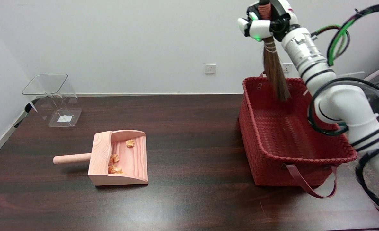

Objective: Place the broom in the basket.

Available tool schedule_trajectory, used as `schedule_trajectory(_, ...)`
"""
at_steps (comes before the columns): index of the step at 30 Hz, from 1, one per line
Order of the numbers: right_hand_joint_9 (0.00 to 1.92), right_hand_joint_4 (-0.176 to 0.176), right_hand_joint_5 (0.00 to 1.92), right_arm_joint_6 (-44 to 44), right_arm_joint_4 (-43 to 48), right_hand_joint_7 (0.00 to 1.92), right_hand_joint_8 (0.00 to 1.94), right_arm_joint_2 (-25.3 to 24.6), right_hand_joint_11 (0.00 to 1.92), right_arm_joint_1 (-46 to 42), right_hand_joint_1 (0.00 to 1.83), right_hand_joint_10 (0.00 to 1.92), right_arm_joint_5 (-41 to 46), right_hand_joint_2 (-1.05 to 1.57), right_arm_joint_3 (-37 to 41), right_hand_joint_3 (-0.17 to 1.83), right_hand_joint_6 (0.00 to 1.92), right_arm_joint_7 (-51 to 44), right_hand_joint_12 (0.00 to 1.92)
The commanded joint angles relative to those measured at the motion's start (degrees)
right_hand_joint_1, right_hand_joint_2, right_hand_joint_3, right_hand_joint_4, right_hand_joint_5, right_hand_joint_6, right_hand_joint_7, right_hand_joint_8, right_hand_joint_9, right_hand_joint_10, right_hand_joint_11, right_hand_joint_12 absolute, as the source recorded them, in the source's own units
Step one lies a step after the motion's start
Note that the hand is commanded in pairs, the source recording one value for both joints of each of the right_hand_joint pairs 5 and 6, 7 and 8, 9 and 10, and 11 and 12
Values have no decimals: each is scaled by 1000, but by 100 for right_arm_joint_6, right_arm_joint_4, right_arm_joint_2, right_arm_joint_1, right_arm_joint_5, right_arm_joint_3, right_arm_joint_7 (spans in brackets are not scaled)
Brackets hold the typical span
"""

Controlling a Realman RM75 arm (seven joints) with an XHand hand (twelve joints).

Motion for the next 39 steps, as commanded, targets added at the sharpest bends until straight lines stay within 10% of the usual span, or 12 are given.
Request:
schedule_trajectory(1, 1920, 0, 1920, 7, -856, 1920, 1920, 277, 1920, -1722, 1440, 1920, 508, 759, 1152, 868, 1920, -30, 1920)
schedule_trajectory(39, 1920, 0, 1920, 1165, -1257, 1920, 1920, 11, 1920, -2553, 1427, 1920, 543, 692, 72, 887, 1920, 359, 1920)
